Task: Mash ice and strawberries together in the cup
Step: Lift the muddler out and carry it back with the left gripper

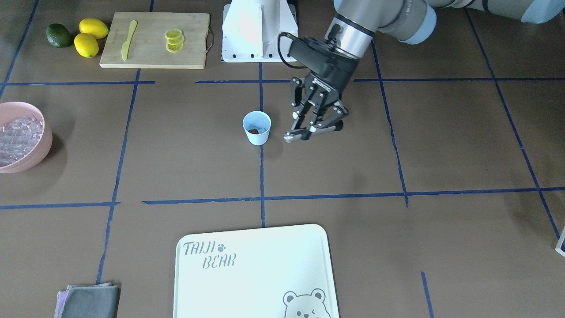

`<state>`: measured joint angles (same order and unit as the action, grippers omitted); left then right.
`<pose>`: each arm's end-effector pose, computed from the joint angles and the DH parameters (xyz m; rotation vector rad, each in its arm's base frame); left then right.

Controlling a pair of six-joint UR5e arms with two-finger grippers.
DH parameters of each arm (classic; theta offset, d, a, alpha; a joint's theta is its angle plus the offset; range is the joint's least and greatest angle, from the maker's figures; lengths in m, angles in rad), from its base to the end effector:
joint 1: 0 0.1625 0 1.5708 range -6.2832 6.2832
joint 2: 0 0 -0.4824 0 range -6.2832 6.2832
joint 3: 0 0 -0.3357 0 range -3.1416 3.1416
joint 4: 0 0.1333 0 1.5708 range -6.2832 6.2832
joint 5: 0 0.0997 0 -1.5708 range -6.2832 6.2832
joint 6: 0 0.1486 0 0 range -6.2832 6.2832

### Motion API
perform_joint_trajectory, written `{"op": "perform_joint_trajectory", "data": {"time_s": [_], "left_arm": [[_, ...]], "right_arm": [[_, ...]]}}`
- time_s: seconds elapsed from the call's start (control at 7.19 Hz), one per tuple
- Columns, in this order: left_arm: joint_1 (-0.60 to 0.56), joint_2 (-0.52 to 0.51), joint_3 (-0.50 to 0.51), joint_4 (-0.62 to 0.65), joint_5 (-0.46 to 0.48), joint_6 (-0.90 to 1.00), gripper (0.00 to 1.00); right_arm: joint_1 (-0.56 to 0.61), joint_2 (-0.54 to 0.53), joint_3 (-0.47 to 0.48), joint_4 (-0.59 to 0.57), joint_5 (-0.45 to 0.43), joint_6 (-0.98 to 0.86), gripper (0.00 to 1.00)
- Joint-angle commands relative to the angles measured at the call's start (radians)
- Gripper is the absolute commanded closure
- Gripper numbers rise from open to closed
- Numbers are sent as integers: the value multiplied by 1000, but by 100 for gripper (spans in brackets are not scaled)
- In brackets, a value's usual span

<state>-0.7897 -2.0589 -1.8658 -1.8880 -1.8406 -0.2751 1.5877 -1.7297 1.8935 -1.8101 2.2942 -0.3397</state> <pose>0.3820 -0.5183 0.3278 0.8359 0.7723 0.5995 0.0408 -0.3452 0.7027 0.0574 -0.7269 -0.2811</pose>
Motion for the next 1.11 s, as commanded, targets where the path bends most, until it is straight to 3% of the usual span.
{"op": "perform_joint_trajectory", "data": {"time_s": [0.0, 0.14, 0.28, 0.56, 0.97], "left_arm": [[-158, 97, 7, 224, -183, 105, 100], [-227, 98, 14, 359, -256, 109, 100], [-267, 108, 16, 441, -262, 117, 100], [-339, 228, 45, 455, -262, 102, 100], [-353, 344, 71, 393, -279, -88, 100]], "right_arm": [[5, -5, -20, 0, -4, 16, 2], [5, 4, -28, 0, -4, 63, 2], [5, 12, -34, 0, -4, 76, 2], [5, 12, -33, 0, -4, 77, 1], [5, 12, -31, 0, -2, 79, 1]]}}
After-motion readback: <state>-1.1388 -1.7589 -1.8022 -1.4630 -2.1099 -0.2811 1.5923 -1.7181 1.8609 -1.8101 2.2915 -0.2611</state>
